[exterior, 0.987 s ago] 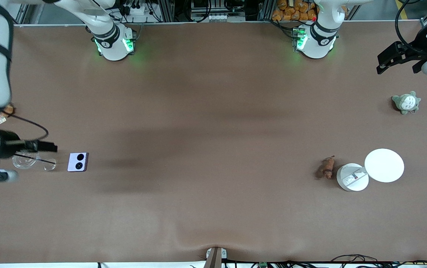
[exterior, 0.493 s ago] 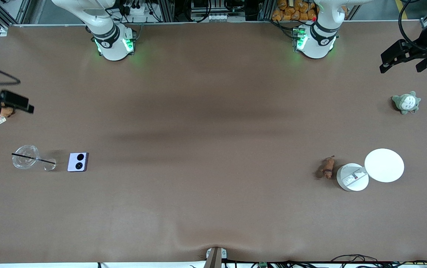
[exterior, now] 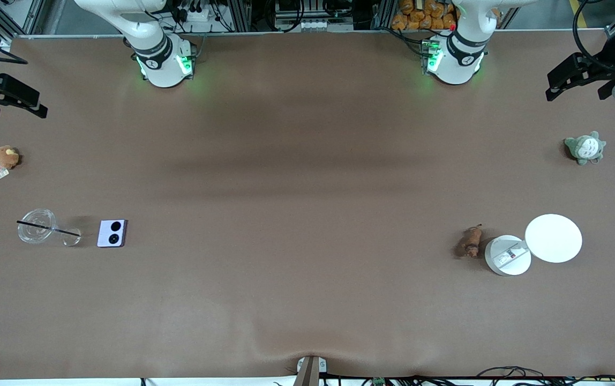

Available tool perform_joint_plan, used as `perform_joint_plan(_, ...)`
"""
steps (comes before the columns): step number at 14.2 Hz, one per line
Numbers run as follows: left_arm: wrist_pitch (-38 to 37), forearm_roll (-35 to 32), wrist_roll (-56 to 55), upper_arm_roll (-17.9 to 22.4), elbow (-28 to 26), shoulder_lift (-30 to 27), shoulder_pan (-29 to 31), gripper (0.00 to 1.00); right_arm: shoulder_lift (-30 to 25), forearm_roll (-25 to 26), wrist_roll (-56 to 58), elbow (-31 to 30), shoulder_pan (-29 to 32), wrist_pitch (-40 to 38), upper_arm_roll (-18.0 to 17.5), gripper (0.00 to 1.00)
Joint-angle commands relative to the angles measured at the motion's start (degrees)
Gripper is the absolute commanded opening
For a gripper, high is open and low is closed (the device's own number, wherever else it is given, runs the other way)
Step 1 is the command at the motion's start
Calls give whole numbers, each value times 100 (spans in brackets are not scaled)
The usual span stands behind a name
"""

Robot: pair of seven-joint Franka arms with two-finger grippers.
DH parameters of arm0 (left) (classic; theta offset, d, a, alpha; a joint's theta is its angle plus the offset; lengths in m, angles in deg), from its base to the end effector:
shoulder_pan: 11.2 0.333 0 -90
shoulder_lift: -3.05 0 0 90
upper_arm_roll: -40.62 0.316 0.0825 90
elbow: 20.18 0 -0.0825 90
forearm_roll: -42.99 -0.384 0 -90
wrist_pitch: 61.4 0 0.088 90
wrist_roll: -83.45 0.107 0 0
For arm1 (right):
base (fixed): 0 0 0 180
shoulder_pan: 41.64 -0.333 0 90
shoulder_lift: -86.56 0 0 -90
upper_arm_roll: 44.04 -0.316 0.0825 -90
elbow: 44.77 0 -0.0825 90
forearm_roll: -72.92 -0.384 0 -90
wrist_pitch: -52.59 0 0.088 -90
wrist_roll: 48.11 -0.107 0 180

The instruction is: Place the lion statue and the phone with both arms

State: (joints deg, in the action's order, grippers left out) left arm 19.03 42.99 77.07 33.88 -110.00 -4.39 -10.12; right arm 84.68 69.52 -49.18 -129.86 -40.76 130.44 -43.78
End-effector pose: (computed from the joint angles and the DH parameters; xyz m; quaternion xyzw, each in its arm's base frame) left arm 0.4923 -0.0536 0.6793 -0.9998 -0.0069 0.0166 0.0094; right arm 0.5213 -0.0031 0.6643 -0.9984 0.0144 0.0467 0.0294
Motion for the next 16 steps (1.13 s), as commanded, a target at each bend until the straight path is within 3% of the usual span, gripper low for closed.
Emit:
perform_joint_plan(1, -63, 18, -3, -20, -105, -153, 33, 100, -112, 59, -51, -350, -62, 274, -9, 100)
perform_joint_plan(6, 297, 70, -3, -11, -421, -355, 173, 100, -85, 6, -60, -350, -71, 433, -9, 100)
perform_joint_plan(16, 263, 9, 93, 24, -88, -162, 191, 100, -85, -12, -60, -376, -62, 451, -9, 100)
